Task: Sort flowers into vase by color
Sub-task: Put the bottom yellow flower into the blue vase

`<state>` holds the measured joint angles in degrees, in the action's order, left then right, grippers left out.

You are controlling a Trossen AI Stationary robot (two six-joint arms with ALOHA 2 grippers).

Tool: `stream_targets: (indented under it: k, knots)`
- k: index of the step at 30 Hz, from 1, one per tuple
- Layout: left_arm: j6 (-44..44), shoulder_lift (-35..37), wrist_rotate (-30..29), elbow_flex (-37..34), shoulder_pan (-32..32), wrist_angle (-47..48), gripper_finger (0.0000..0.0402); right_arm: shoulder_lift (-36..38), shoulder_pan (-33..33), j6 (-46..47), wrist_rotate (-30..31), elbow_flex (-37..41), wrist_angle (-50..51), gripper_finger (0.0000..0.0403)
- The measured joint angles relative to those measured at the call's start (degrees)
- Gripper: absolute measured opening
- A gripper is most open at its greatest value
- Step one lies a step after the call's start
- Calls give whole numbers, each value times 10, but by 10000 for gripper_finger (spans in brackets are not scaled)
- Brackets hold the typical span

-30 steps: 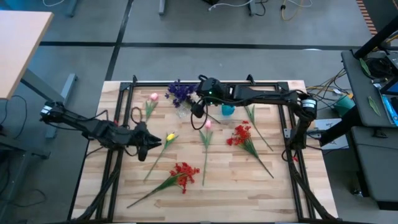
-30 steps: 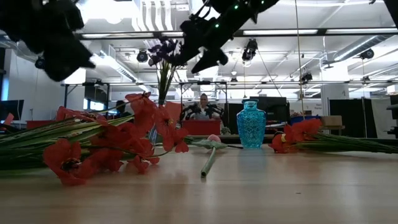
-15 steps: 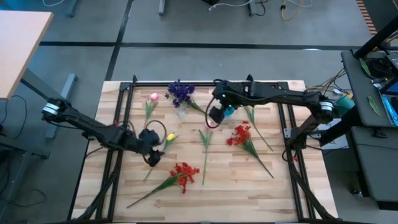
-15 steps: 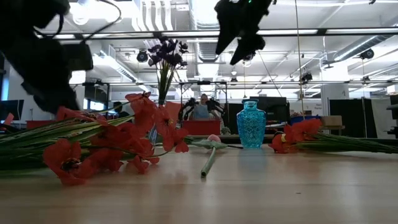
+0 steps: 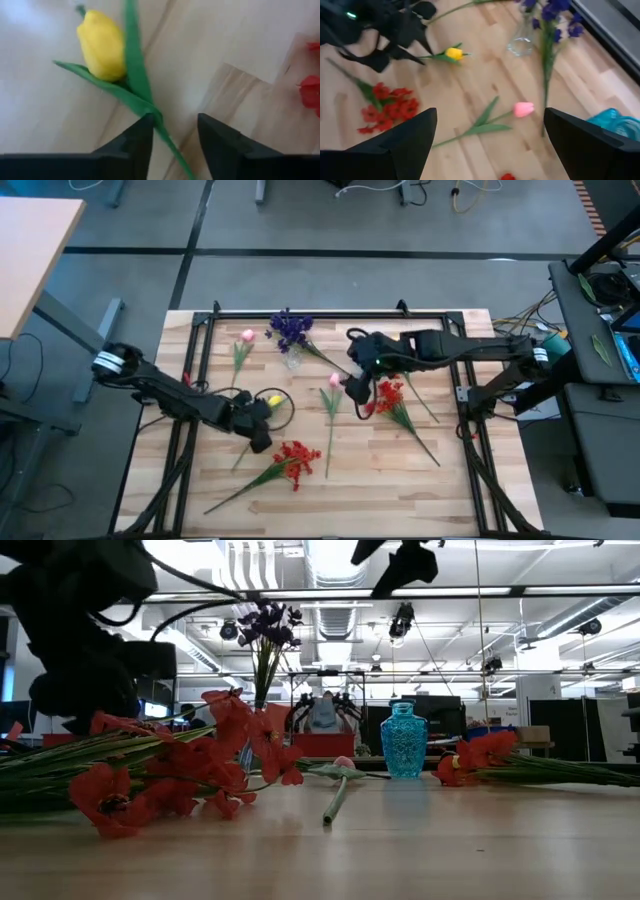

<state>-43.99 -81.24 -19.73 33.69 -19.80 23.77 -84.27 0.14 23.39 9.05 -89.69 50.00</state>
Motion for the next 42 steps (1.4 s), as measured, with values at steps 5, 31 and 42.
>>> stream_targets:
  k: [5, 31, 42]
  knots:
    - [-59, -62, -19, 38, 1, 53, 92, -1, 31, 20, 0, 0, -2, 359]
    - [112, 164, -63, 81, -83, -29, 0, -1, 200, 9, 183, 72, -67, 359]
    - [431, 194, -38, 27, -92, -478, 0, -31, 212, -220, 176, 287, -729, 359]
